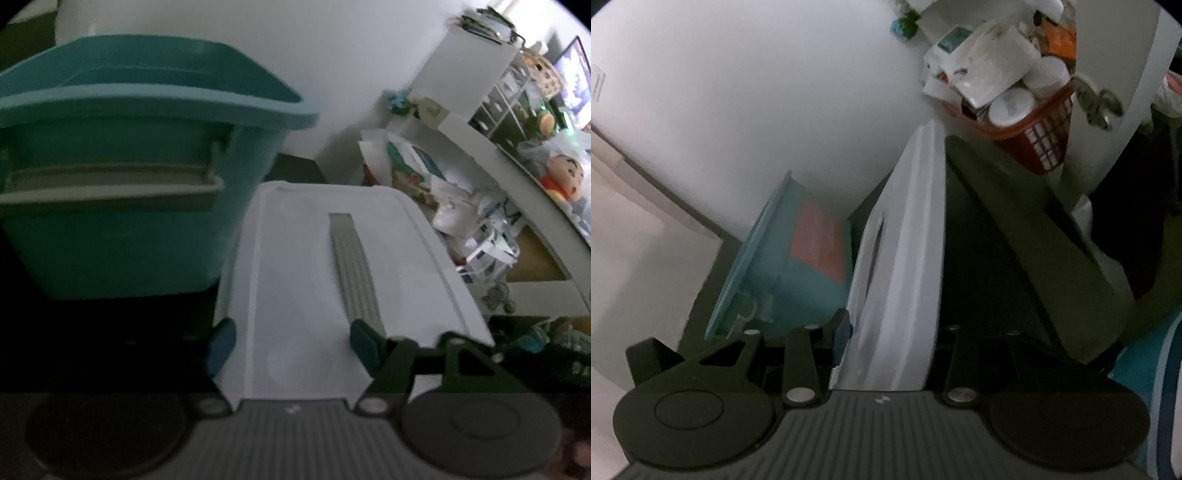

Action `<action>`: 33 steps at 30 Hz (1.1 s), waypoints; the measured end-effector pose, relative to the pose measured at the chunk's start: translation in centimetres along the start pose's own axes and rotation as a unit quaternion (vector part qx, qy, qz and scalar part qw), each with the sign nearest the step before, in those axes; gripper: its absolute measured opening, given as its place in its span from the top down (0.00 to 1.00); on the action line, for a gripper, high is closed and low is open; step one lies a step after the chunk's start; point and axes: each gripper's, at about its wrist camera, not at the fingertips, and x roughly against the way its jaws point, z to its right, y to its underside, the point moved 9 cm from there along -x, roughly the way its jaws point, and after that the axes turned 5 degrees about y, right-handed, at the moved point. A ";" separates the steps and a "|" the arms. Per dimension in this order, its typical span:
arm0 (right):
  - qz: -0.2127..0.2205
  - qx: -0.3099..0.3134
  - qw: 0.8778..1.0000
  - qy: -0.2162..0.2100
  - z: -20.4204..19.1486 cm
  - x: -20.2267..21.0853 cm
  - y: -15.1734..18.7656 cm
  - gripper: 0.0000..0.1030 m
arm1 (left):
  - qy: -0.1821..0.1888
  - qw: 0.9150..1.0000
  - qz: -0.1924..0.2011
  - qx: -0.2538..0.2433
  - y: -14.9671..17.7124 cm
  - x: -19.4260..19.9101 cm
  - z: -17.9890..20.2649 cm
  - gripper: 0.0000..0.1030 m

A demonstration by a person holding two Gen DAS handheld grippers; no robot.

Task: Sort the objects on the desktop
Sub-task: 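Close the right gripper on the white box rim, then lift the white box by its rim with the right gripper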

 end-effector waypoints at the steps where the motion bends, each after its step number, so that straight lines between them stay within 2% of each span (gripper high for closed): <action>1: -0.005 -0.001 1.000 0.000 -0.1 -0.2 0.2 0.59 | 0.000 1.000 0.000 -0.005 0.0 -0.1 0.2 0.31; 3: -0.006 -0.002 1.000 0.007 0.1 -0.4 0.4 0.63 | -0.003 1.000 -0.001 -0.015 0.1 -0.2 0.4 0.31; 4: -0.007 -0.003 1.000 0.011 0.2 -0.4 0.5 0.72 | -0.004 1.000 -0.001 -0.017 0.1 -0.2 0.5 0.31; 7: -0.008 -0.014 1.000 0.005 0.4 -0.4 0.3 0.80 | -0.002 1.000 0.000 -0.013 0.0 -0.3 0.5 0.31; 12: -0.001 -0.020 1.000 -0.012 -0.2 0.2 -0.1 0.86 | 0.001 1.000 0.004 -0.004 -0.2 0.2 0.3 0.32; 17: 0.022 -0.070 0.997 -0.024 0.1 0.9 -1.1 0.92 | -0.003 1.000 0.009 -0.010 -0.6 0.7 0.5 0.32; 22: 0.022 -0.100 0.994 -0.038 0.1 1.5 -1.5 0.93 | -0.008 1.000 0.018 -0.019 -1.1 1.5 1.0 0.32; 28: 0.013 -0.158 0.986 -0.054 0.5 1.8 -1.5 0.93 | -0.020 0.999 0.011 -0.031 -1.0 1.8 1.5 0.32; 33: 0.019 -0.175 0.982 -0.061 0.5 2.4 -1.7 0.93 | -0.027 0.998 0.014 -0.047 -1.1 2.6 2.9 0.32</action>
